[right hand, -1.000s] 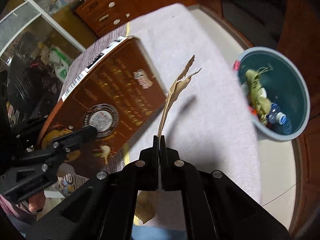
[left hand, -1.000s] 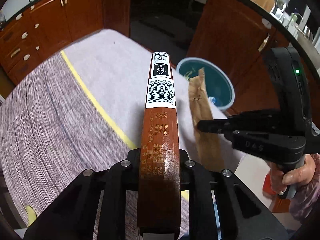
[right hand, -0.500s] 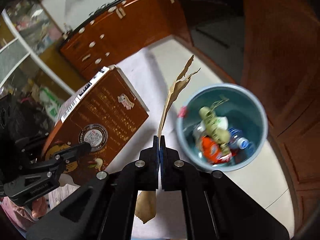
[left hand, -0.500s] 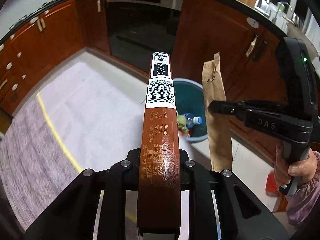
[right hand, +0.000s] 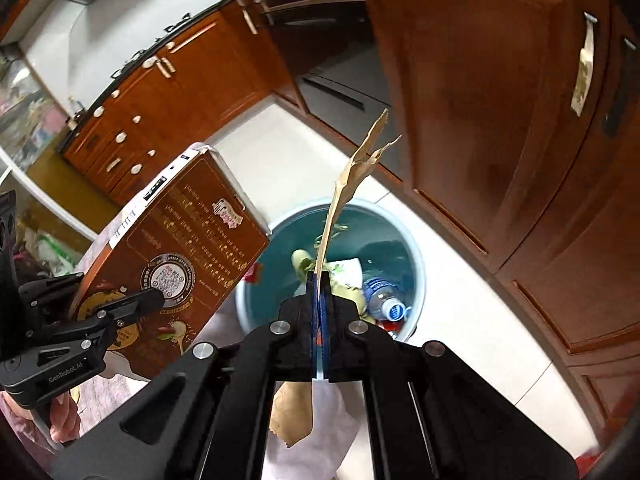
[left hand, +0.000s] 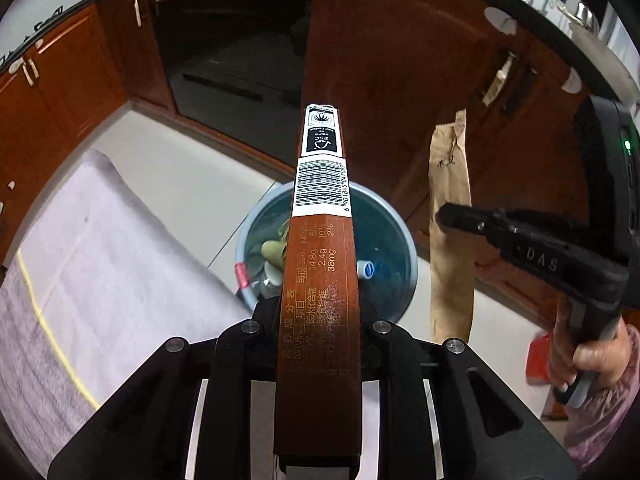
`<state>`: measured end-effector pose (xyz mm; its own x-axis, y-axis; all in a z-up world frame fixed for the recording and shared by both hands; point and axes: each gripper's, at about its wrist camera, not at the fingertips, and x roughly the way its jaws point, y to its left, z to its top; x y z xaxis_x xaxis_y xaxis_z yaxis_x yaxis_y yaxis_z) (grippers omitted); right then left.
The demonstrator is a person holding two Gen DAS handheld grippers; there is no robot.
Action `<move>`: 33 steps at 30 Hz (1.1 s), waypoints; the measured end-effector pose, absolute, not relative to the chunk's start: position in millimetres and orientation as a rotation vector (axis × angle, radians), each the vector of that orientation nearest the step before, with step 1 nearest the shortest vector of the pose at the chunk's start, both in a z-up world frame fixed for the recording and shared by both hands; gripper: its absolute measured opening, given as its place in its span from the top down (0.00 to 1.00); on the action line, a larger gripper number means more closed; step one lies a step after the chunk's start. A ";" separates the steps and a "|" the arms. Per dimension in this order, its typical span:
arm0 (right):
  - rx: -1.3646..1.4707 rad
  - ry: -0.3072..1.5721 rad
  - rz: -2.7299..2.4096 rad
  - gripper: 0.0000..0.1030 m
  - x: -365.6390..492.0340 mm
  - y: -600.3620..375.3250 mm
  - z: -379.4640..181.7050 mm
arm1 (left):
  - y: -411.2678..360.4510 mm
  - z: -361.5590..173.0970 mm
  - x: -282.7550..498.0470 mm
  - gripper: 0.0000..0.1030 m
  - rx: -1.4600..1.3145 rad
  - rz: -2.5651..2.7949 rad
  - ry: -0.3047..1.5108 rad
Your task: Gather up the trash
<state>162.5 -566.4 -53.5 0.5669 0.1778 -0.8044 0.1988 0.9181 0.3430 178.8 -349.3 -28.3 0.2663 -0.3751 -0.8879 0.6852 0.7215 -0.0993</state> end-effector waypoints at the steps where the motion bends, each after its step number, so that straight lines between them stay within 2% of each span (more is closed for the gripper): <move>1: 0.425 0.984 -0.016 0.98 166.1 -567.5 -57.1 | -353.9 -32.4 184.0 0.78 0.327 -0.735 1.098; 3: 0.431 1.003 -0.004 0.98 175.2 -568.3 -65.8 | -359.4 -38.7 190.8 0.74 0.318 -0.738 1.120; 5: 0.434 1.022 0.008 0.95 184.2 -566.7 -73.7 | -359.5 -42.0 195.6 0.44 0.314 -0.716 1.118; 8: 0.452 1.039 0.024 0.91 192.8 -562.5 -83.1 | -353.3 -40.5 198.2 0.35 0.311 -0.684 1.076; 10: 0.471 1.033 0.033 0.60 197.2 -560.5 -85.6 | -346.7 -41.2 200.4 0.35 0.301 -0.672 1.083; 11: 0.469 1.025 0.034 0.40 198.4 -559.2 -85.4 | -342.7 -41.3 201.3 0.34 0.292 -0.666 1.084; 13: 0.469 1.020 0.040 0.36 199.3 -556.3 -84.8 | -333.2 -40.5 201.3 0.29 0.275 -0.655 1.079; 15: 0.486 1.025 0.034 0.21 197.8 -555.3 -84.6 | -329.8 -38.6 198.9 0.23 0.268 -0.643 1.059; 19: 0.503 1.039 0.022 0.13 188.6 -553.4 -81.9 | -311.3 -25.7 184.7 0.06 0.273 -0.618 0.959; 20: 0.500 1.047 0.018 0.13 184.8 -552.2 -80.8 | -306.4 -21.7 181.5 0.05 0.264 -0.620 0.939; 23: 0.460 1.053 0.015 0.11 175.1 -544.6 -74.4 | -287.9 -10.6 171.6 0.04 0.235 -0.613 0.907; 25: 0.431 1.051 0.015 0.06 168.5 -539.8 -69.3 | -279.8 -5.2 164.5 0.04 0.237 -0.588 0.890; 33: 0.247 1.081 0.024 0.06 132.9 -499.2 -37.7 | -248.2 11.4 125.3 0.04 0.300 -0.512 0.864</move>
<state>132.9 -499.2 -37.7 0.4729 0.1397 -0.8700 0.1011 0.9722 0.2111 125.3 -248.2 11.4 0.5402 -0.3050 -0.7844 0.5412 0.8397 0.0462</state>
